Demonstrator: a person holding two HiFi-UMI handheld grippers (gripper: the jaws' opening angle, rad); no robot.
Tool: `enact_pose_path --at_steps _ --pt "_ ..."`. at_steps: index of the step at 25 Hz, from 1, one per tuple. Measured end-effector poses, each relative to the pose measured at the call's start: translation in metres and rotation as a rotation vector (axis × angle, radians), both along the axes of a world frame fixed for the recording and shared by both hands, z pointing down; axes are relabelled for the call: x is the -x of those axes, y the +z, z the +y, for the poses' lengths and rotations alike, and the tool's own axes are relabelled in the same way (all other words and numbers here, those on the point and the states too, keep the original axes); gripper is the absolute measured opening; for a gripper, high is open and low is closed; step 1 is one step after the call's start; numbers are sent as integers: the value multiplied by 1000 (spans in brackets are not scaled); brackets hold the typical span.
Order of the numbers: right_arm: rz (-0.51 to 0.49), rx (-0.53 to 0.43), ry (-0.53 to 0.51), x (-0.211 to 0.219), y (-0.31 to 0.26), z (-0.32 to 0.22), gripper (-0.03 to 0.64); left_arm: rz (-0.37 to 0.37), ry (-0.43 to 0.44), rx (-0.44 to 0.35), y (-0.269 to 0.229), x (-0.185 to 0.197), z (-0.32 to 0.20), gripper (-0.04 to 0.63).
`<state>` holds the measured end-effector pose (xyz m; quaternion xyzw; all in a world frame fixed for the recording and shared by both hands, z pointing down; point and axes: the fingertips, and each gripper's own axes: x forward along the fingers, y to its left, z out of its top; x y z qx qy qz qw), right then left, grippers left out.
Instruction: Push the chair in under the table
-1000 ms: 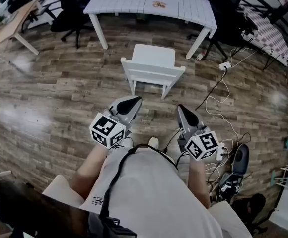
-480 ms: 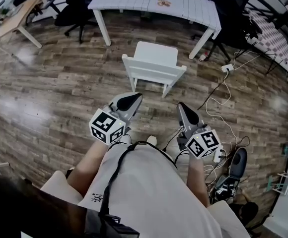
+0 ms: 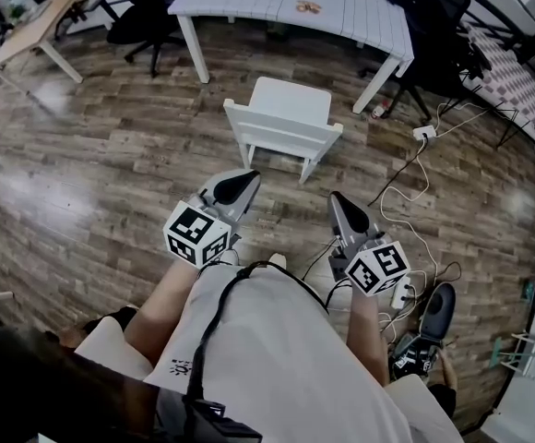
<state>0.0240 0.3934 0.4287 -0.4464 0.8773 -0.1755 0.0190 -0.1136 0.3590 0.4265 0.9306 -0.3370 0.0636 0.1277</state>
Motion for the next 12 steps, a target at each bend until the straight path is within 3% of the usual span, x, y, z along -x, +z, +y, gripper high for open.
enact_pose_path --at_steps 12 --pt "-14 13 -85 -27 12 15 6 -3 -126 -6 4 -7 15 8"
